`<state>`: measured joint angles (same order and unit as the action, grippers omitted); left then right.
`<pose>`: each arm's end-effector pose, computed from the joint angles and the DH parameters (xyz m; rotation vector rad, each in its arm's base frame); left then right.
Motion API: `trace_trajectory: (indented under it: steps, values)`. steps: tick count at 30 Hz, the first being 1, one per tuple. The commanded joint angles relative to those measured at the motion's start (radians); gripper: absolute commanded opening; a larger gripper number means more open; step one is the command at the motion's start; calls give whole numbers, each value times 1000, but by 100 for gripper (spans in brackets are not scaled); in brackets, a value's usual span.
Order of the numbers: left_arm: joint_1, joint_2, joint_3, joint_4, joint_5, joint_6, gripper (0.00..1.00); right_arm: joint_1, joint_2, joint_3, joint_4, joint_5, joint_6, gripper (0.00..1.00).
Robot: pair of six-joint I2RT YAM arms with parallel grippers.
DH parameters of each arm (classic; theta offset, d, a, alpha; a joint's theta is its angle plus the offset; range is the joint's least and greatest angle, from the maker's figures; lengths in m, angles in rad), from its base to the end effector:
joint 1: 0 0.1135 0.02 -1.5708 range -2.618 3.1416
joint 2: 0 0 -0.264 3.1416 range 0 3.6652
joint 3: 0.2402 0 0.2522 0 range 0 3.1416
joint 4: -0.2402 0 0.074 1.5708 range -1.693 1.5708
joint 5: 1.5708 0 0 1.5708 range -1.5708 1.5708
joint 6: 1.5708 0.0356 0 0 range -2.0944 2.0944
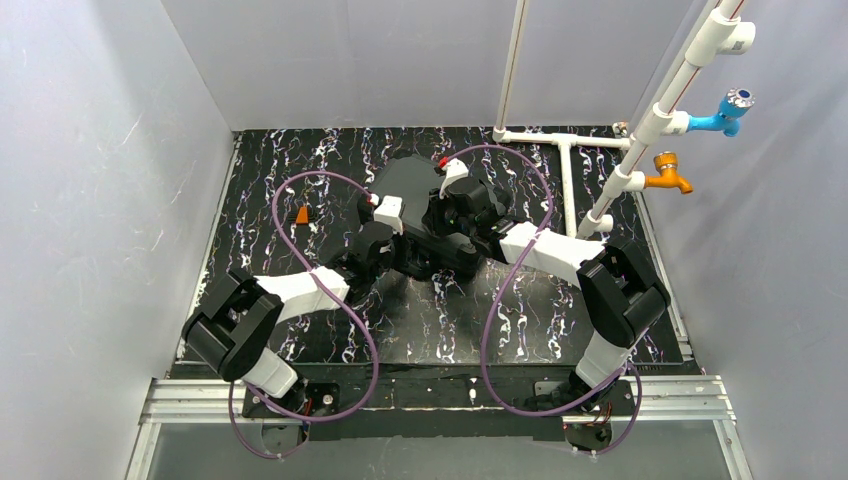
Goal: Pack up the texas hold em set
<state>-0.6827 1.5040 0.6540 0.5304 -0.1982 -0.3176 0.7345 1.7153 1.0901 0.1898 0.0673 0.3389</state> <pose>0.2469 -0.1917 0.1983 0.2118 1.9027 -0.4949 0.2918 0.2603 0.2338 -0.3613 2.0277 0.6119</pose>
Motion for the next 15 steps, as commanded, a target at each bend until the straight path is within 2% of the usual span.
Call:
trace_trajectory:
  steps: [1, 15]
  values:
    - [5, 4, 25, 6, -5, 9, 0, 2, 81, -72, -273, -11, -3, 27]
    - [4, 38, 8, 8, -25, 1, 0, 1, 81, -76, -271, -11, -3, 27]
